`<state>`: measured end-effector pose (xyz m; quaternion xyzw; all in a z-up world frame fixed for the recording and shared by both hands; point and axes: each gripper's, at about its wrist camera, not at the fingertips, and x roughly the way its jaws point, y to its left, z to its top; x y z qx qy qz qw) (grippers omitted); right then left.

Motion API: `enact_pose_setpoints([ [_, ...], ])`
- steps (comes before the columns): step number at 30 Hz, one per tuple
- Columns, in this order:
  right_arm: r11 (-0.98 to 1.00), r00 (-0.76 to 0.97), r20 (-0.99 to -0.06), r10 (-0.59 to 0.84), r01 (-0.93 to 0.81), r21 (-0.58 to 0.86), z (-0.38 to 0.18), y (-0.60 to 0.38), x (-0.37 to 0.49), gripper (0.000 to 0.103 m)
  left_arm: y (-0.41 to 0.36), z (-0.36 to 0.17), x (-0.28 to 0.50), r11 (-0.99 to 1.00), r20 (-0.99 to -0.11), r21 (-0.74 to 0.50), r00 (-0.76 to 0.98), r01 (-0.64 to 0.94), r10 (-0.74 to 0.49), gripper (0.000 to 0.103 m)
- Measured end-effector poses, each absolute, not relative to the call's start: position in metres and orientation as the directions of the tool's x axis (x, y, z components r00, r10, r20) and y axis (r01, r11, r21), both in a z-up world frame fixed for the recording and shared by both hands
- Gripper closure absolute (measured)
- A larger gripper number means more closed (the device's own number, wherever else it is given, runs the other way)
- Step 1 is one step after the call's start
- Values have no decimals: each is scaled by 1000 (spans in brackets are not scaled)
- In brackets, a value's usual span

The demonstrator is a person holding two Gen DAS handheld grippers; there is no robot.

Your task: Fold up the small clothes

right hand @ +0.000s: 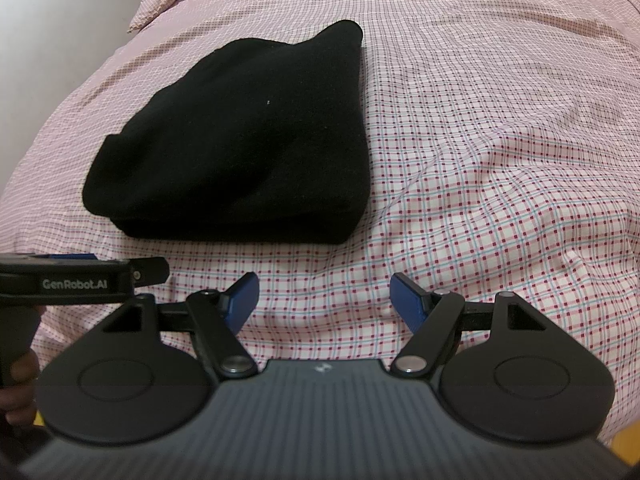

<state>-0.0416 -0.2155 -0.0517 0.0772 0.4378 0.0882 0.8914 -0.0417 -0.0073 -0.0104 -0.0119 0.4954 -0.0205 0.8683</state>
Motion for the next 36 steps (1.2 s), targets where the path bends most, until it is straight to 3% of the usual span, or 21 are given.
enact_pose_setpoints([
  [36, 973, 601, -767, 224, -89, 214, -50, -216, -41, 29, -7, -13, -47, 999, -864, -39, 501, 26, -47, 5],
])
